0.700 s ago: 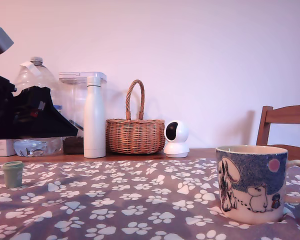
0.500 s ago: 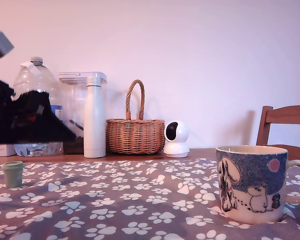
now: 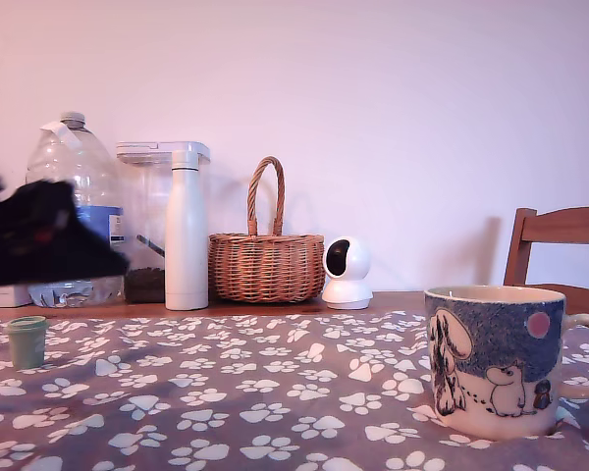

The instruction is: Pick up the coffee capsules from the table one by one and drop them inside the nearest coffee cup

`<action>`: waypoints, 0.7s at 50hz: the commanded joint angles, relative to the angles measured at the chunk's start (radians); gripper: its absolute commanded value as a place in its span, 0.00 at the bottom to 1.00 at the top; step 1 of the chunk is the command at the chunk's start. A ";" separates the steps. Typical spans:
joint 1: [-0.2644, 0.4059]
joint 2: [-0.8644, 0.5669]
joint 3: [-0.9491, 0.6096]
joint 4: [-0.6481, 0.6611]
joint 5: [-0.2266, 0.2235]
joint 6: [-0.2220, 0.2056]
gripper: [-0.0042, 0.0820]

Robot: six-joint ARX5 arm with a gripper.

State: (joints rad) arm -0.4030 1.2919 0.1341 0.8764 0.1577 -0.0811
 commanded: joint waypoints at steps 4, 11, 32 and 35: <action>0.009 0.004 -0.059 0.093 -0.043 -0.029 0.73; 0.025 0.003 -0.111 0.157 -0.103 -0.061 0.73; 0.116 -0.005 -0.142 0.156 -0.187 -0.150 0.73; 0.135 -0.005 -0.142 0.144 -0.201 -0.161 0.73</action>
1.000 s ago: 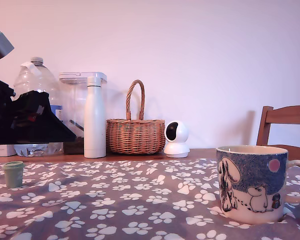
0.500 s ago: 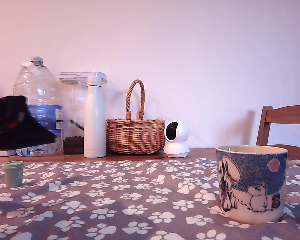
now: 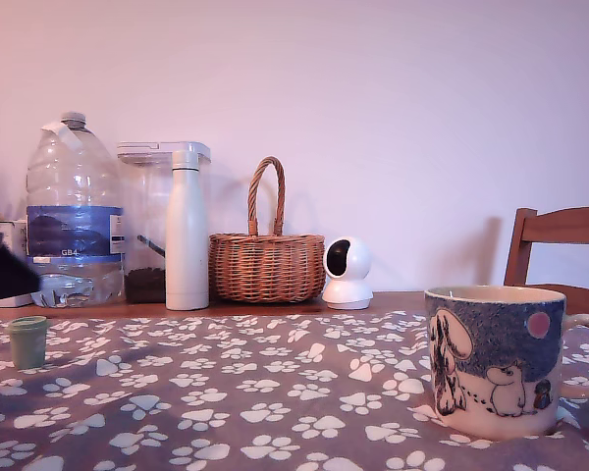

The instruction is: Pick up the coffee capsules from the table one by one and drop them inside the nearest coffee cup

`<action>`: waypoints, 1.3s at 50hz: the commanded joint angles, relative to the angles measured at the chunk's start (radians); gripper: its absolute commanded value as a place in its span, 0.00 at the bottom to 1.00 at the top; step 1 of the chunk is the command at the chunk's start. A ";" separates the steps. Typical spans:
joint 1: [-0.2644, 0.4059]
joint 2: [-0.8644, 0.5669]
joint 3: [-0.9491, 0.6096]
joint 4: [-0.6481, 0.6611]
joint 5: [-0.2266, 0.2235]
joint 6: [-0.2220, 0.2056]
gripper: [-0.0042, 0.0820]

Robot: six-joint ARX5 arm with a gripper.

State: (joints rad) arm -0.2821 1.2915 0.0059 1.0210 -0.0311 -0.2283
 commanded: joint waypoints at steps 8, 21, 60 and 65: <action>0.054 -0.005 -0.013 -0.023 -0.014 -0.027 0.73; 0.071 -0.004 -0.013 -0.043 -0.015 -0.014 0.73; 0.071 0.030 0.049 -0.157 -0.056 0.021 0.73; 0.067 0.079 0.075 -0.156 -0.056 0.027 0.73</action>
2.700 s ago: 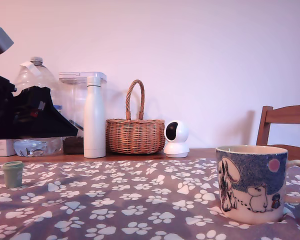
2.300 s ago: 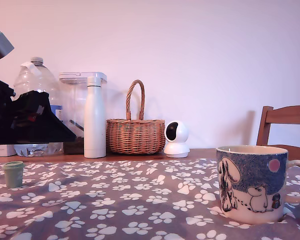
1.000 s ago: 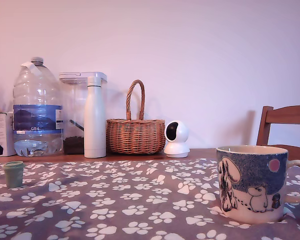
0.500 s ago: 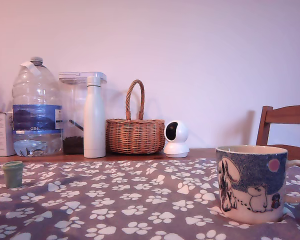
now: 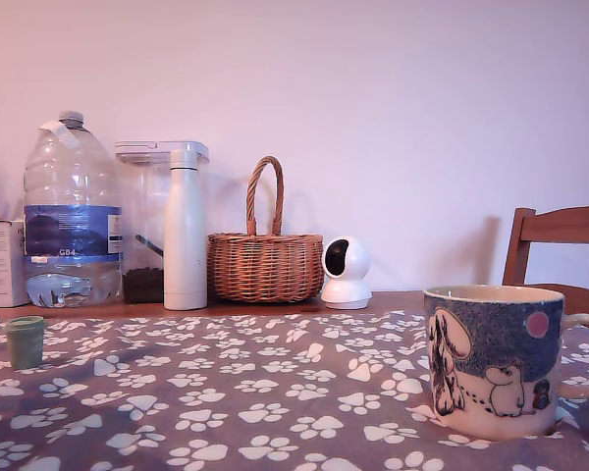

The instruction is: Pick up the coffee capsules from the table one by one and drop them inside the nearest coffee cup

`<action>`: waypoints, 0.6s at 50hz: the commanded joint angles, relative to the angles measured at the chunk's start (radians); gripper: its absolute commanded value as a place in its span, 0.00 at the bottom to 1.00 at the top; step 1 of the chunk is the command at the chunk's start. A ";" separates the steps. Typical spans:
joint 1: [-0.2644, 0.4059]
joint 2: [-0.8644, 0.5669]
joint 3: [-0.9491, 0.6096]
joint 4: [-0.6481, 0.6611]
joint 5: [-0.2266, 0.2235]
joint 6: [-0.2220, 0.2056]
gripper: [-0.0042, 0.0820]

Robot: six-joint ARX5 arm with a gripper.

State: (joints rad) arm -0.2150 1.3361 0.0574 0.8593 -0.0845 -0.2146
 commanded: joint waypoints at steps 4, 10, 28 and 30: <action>-0.002 0.080 0.048 0.013 -0.003 0.050 0.73; -0.004 0.166 0.076 0.058 -0.005 0.111 0.73; -0.001 0.356 0.163 0.172 -0.009 0.145 0.73; 0.003 0.371 0.175 0.181 -0.011 0.145 0.73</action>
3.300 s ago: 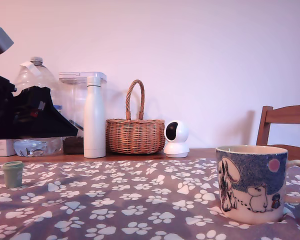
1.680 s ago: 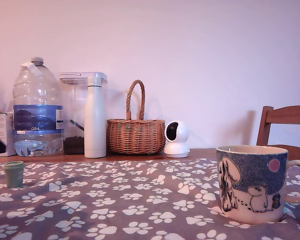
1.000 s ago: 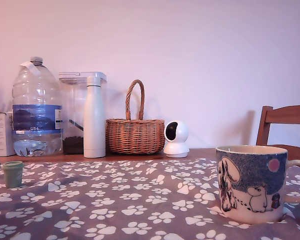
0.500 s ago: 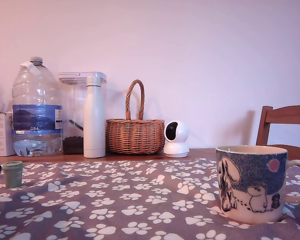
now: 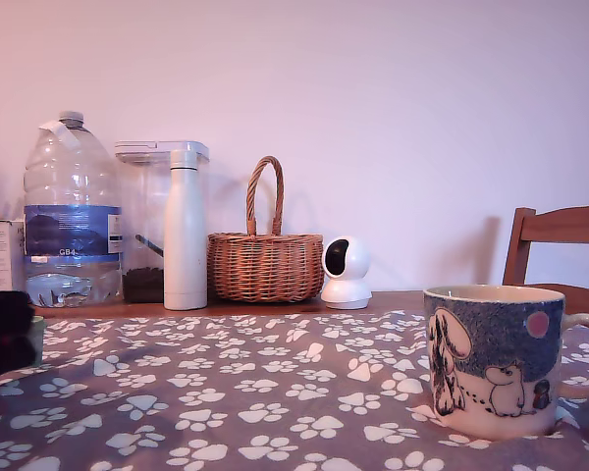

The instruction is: Pick up the coffee capsules from the table one by one and drop them inside the nearest coffee cup

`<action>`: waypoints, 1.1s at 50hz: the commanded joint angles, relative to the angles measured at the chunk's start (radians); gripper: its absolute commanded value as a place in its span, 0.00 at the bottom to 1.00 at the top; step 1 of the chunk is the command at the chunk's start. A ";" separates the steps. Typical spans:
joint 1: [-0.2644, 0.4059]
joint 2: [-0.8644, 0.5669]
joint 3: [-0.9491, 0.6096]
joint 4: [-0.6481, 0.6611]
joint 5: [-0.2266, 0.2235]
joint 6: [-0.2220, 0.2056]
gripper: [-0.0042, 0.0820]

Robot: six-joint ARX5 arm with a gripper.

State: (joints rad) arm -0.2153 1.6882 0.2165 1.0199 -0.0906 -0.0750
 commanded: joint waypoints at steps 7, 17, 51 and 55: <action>0.012 0.074 0.053 0.031 -0.005 0.016 0.73; 0.027 0.144 0.087 0.082 -0.004 0.027 0.73; 0.039 0.177 0.113 0.111 0.004 0.027 0.70; 0.039 0.177 0.113 0.111 0.004 0.027 0.62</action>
State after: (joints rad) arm -0.1806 1.8542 0.3290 1.1229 -0.0879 -0.0521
